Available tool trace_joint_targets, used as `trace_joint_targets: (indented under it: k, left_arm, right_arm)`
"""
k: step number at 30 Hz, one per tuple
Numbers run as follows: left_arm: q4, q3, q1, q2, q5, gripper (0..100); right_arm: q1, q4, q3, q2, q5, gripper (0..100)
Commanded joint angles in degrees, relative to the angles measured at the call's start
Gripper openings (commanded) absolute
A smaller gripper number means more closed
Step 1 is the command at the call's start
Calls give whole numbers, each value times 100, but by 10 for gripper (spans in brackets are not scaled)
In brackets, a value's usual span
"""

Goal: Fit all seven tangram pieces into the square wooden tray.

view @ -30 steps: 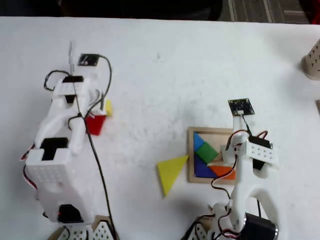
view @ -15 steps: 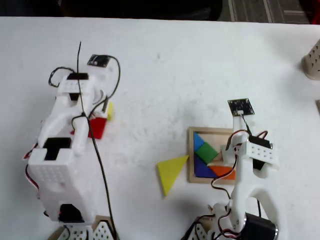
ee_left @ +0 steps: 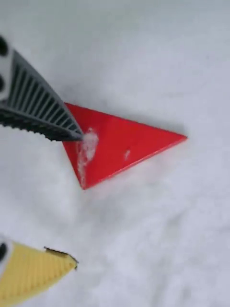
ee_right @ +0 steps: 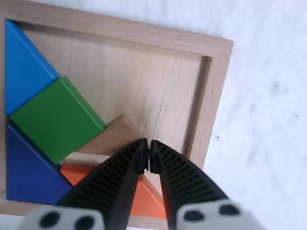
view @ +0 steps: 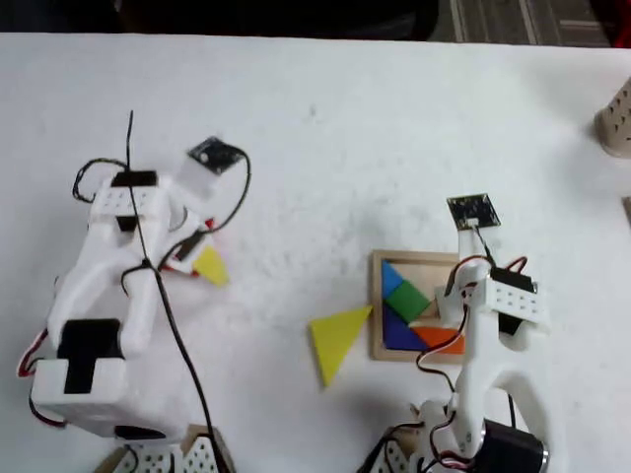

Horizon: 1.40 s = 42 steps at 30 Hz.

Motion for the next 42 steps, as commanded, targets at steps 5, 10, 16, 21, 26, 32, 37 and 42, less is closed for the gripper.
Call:
trace_joint_targets:
  k: [5, 10, 16, 21, 26, 32, 37, 42]
  left_arm:
    - [-870, -26, -189, 119, -835, 376]
    - [-703, -18, -198, 154, -1143, 377]
    - [-967, -26, -374, 171, -1363, 377]
    - [-1046, -53, -488, 312, -1424, 377]
    - [-888, -941, -497, 1235, -1301, 377]
    - [-404, -1644, -549, 1851, -1178, 377]
    - [-325, -1626, -532, 1868, -1160, 276]
    - [413, -1626, -567, 1877, -1143, 174]
  right_arm:
    - [-136, 66, 44, 13, 70, 18]
    - [-136, 66, 44, 13, 70, 18]
    - [-145, 66, 44, 13, 79, 18]
    - [-145, 66, 44, 13, 79, 18]
    - [-145, 66, 44, 13, 79, 18]
    - [-136, 66, 44, 13, 79, 18]
    - [-136, 66, 44, 13, 79, 18]
    - [-136, 66, 44, 13, 79, 18]
